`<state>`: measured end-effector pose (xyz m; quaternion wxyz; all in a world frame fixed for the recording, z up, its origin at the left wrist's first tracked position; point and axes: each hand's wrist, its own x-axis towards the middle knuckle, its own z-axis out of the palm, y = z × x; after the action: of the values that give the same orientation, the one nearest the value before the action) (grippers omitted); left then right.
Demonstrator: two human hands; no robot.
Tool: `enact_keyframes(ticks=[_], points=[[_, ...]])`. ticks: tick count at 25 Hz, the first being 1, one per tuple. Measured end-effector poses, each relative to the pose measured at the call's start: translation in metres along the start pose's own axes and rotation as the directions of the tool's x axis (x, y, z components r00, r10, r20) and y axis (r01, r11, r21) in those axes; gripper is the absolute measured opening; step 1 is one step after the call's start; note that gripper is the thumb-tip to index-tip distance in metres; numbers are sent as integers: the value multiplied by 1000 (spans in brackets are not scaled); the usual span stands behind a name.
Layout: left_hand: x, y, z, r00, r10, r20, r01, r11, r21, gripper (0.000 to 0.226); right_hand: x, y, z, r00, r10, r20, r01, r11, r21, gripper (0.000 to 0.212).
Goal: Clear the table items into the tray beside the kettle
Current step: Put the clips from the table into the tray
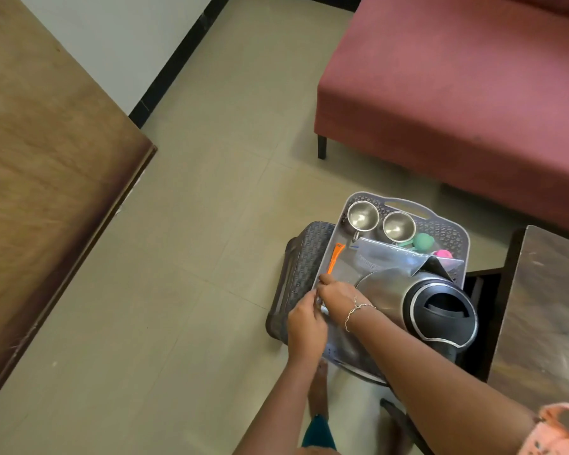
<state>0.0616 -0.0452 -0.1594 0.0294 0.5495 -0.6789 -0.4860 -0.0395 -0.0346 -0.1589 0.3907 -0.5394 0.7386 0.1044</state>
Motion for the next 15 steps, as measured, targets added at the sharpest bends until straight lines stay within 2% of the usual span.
enact_keyframes(ticks=[6, 10, 15], points=[[-4, -1, 2, 1000, -21, 3, 21, 1000, 12, 40, 6, 6, 10, 997, -79, 7, 80, 995, -60, 37], [-4, 1, 5, 999, -36, 41, 33, 998, 61, 41, 12, 7, 6, 995, -76, 61, 82, 991, -106, 36], [-9, 1, 7, 996, -61, 59, 56, 995, 84, 41, 5, 5, -1, 994, -30, 107, 45, 988, -145, 45]])
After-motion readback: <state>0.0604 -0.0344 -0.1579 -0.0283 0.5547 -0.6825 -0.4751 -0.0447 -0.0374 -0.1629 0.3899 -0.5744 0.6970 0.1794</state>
